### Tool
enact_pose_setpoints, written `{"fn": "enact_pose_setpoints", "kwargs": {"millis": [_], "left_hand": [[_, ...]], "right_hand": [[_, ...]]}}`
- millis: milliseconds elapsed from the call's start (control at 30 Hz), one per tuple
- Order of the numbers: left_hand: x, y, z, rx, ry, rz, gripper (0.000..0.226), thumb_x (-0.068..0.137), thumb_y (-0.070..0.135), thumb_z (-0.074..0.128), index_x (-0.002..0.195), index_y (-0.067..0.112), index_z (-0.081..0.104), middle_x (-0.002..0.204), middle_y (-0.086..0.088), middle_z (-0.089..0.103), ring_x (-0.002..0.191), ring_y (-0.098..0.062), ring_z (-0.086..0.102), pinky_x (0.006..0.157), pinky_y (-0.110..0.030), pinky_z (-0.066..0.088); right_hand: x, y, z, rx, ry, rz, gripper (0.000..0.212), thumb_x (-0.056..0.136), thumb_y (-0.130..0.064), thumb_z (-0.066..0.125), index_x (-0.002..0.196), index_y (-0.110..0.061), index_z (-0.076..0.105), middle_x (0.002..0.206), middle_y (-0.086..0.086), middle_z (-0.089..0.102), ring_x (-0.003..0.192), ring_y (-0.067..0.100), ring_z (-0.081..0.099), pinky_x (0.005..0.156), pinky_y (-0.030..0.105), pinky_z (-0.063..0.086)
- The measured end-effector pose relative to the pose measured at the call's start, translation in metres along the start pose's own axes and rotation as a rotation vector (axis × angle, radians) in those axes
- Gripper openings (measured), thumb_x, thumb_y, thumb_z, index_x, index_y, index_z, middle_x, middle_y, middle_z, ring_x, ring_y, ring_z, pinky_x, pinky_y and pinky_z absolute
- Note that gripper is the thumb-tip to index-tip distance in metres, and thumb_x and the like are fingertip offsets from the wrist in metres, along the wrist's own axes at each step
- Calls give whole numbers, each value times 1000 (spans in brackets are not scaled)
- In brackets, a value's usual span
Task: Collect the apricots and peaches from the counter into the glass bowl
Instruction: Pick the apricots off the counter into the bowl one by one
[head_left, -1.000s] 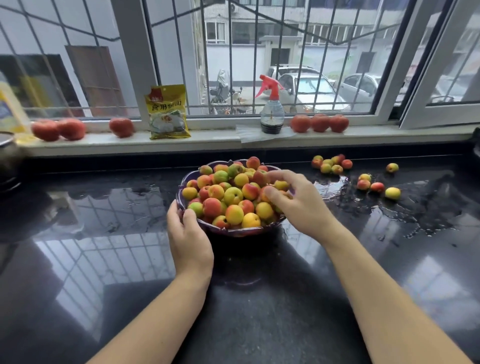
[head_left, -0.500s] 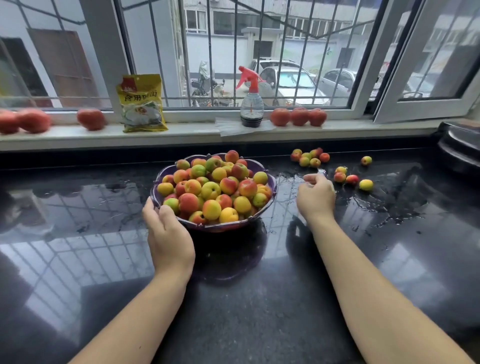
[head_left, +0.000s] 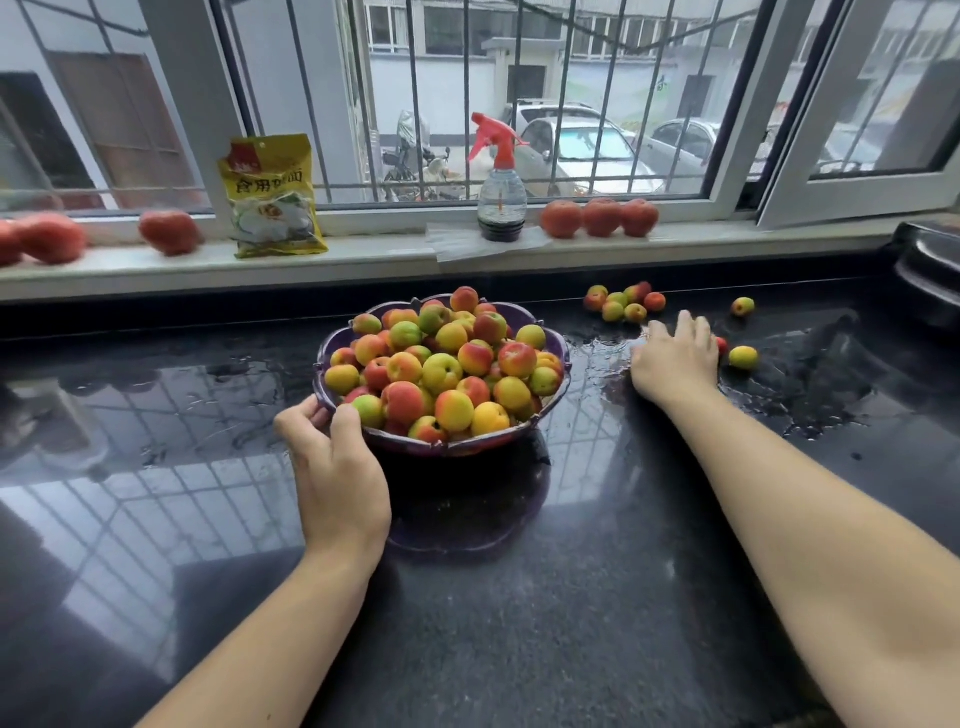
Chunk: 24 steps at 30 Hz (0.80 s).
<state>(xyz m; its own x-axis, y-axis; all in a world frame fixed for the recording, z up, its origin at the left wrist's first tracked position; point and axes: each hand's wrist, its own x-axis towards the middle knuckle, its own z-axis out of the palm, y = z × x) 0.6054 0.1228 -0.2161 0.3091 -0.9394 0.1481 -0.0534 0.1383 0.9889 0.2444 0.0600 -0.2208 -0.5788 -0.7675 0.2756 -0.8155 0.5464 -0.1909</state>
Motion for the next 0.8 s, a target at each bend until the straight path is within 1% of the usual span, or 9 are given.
{"fn": "enact_pose_setpoints", "kwargs": {"millis": [100, 167, 267, 367, 433, 533, 600, 700, 800], "left_hand": [[0, -1, 1, -18, 3, -5, 16, 112, 32, 42, 127, 29, 39, 130, 0, 54, 122, -21, 56, 106, -50, 51], [0, -1, 1, -29, 3, 1, 15, 112, 33, 42, 127, 29, 39, 129, 0, 54, 122, -21, 56, 104, -48, 52], [0, -1, 1, -21, -1, 1, 19, 110, 38, 43, 127, 31, 38, 131, 0, 55, 121, -20, 57, 104, -51, 53], [0, -1, 0, -27, -12, 5, 21, 106, 42, 42, 126, 34, 38, 127, 3, 55, 120, -19, 58, 102, -51, 56], [0, -2, -1, -41, -9, 5, 17, 110, 37, 43, 126, 33, 38, 120, 9, 54, 119, -18, 58, 99, -47, 57], [0, -2, -1, -38, 4, 4, 14, 112, 32, 43, 125, 31, 40, 122, 6, 55, 120, -20, 59, 100, -48, 55], [1, -1, -1, -22, 11, -7, 14, 111, 32, 44, 124, 32, 41, 124, 5, 56, 118, -19, 58, 103, -51, 54], [1, 0, -2, -12, 19, -21, 16, 111, 33, 44, 127, 31, 41, 125, 4, 57, 115, -18, 59, 102, -51, 54], [2, 0, -4, -29, 11, -21, 18, 111, 31, 45, 128, 30, 42, 126, 4, 57, 116, -18, 58, 100, -44, 52]], "right_hand": [[3, 4, 3, -34, -43, 3, 48, 102, -35, 40, 139, -8, 52, 154, 21, 36, 146, 39, 25, 120, 48, 19], [0, 4, 4, -50, 96, -90, 37, 100, -26, 45, 125, -3, 60, 137, 21, 53, 129, 40, 41, 111, 47, 32], [-6, 4, 0, -47, 281, -112, 29, 92, -14, 53, 116, -3, 65, 130, 21, 54, 117, 41, 44, 99, 46, 38], [-9, 3, -5, -58, 64, 29, 33, 92, -14, 50, 124, -8, 58, 138, 21, 49, 127, 43, 38, 102, 47, 37], [-13, 5, -6, -67, -28, 43, 31, 93, -12, 51, 123, -7, 56, 132, 23, 53, 126, 45, 41, 101, 46, 41], [-20, -12, -22, 65, 38, -39, 31, 92, -13, 59, 122, -9, 63, 124, 20, 62, 117, 41, 54, 97, 41, 46], [-28, -41, -49, 393, 85, -85, 30, 94, -23, 63, 123, -16, 68, 119, 13, 67, 109, 33, 60, 92, 35, 47], [-53, -95, -99, 768, 42, -344, 28, 92, -32, 68, 119, -22, 70, 112, 2, 66, 100, 19, 64, 89, 32, 51], [-87, -141, -128, 749, -112, -655, 34, 95, -27, 69, 127, -17, 64, 110, -4, 68, 99, 8, 64, 87, 22, 53]]}}
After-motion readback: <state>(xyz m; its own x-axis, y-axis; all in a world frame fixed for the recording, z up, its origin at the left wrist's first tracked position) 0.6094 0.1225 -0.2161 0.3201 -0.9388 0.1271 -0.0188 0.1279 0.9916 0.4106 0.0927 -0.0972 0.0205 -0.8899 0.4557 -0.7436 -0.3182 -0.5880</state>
